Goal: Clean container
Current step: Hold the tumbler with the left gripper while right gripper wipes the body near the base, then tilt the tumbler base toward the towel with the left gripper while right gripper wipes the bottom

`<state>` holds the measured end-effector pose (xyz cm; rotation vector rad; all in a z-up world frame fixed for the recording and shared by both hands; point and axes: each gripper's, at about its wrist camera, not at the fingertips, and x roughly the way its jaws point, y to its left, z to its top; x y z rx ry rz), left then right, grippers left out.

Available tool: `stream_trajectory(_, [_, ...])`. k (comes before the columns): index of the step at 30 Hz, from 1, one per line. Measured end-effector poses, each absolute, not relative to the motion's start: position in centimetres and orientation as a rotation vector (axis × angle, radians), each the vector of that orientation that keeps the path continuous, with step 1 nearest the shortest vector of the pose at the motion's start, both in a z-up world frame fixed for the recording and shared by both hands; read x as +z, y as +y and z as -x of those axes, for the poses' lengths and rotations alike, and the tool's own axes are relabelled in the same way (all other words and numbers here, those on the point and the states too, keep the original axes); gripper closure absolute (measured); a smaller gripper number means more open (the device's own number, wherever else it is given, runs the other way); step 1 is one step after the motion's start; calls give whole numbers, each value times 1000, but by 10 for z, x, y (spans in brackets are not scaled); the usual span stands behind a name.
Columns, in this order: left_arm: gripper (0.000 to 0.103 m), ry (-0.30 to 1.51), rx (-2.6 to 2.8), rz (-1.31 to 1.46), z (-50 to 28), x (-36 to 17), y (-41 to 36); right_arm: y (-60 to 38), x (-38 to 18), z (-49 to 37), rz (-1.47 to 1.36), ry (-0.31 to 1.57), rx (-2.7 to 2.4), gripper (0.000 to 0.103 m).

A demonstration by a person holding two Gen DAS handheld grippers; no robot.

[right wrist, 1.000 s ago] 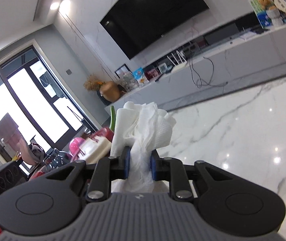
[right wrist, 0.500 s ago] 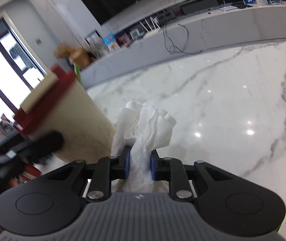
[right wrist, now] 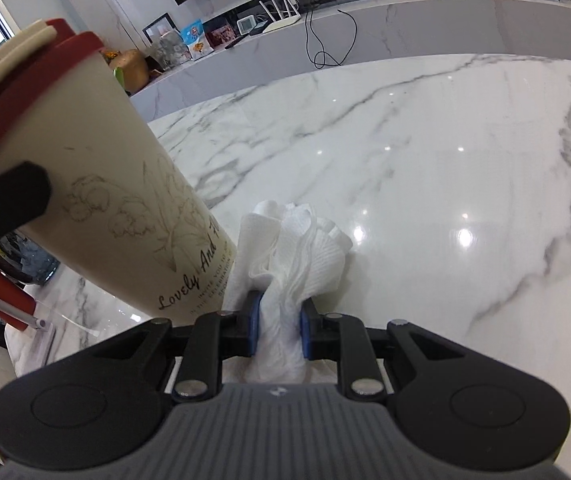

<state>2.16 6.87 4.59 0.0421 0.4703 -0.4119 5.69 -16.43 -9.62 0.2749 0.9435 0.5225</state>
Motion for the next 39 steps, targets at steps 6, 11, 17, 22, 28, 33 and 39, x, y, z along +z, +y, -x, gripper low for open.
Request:
stream_trajectory(6, [22, 463, -379, -58, -20, 42, 58, -167, -94, -58, -293, 955, 518, 80])
stream_trajectory(11, [21, 441, -335, -77, -18, 40, 43, -168, -91, -54, -276, 958, 523, 80])
stream_trajectory(17, [22, 443, -298, -101, -13, 40, 20, -170, -86, -45, -239, 951, 517, 80])
stream_trajectory(22, [22, 440, -253, -87, -7, 39, 12, -174, -78, -38, -213, 928, 502, 80])
stream_trajectory(28, [22, 385, -242, 33, -2, 58, 17, -189, -69, -37, -243, 900, 471, 80])
stream_trajectory(33, [22, 329, -241, 75, 3, 71, 13, -198, -66, -38, -312, 898, 454, 80])
stream_trajectory(39, [22, 325, -255, 113, 4, 69, 6, -196, -64, -38, -323, 891, 451, 80])
